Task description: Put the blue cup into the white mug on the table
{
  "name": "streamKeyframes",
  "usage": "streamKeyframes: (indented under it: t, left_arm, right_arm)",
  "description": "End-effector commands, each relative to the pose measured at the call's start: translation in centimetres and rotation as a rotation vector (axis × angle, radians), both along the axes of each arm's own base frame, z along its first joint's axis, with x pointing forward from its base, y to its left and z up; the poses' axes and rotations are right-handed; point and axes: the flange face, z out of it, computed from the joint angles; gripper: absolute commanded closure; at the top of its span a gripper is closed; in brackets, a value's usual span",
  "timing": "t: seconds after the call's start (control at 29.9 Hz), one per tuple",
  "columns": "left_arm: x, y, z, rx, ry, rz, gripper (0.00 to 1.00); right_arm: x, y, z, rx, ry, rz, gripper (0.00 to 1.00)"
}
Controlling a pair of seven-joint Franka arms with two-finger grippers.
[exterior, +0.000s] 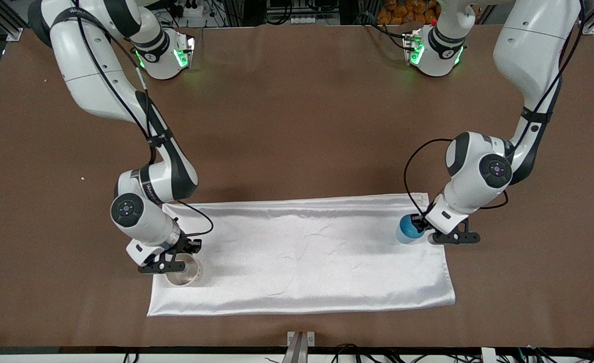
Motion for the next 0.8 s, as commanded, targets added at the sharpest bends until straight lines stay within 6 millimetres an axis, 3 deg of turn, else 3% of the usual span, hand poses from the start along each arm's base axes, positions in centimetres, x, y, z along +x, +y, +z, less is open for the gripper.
streamKeyframes:
  t: [0.0, 0.17, 0.33, 0.5, 0.77]
  left_arm:
    - [-0.2, 0.3, 2.4, 0.021, -0.014, 0.002, 1.00]
    - [-0.5, 0.2, 5.1, 0.029, -0.021, -0.003, 1.00]
    - [-0.9, 0.3, 8.1, 0.040, -0.027, -0.008, 1.00]
    - [-1.7, -0.1, 10.6, 0.054, -0.011, -0.019, 1.00]
    - [-3.5, -2.3, 13.1, 0.064, 0.028, -0.050, 1.00]
  right_arm:
    - [-1.1, 1.6, 3.2, 0.025, 0.059, -0.006, 1.00]
    - [-3.2, 2.7, 5.6, 0.077, 0.079, -0.090, 1.00]
    - [-6.5, 3.7, 6.3, 0.074, 0.075, -0.073, 1.00]
    - [-11.5, 4.2, 6.2, 0.072, 0.052, -0.061, 1.00]
    - [-19.7, 8.3, 5.5, 0.073, 0.045, -0.063, 1.00]
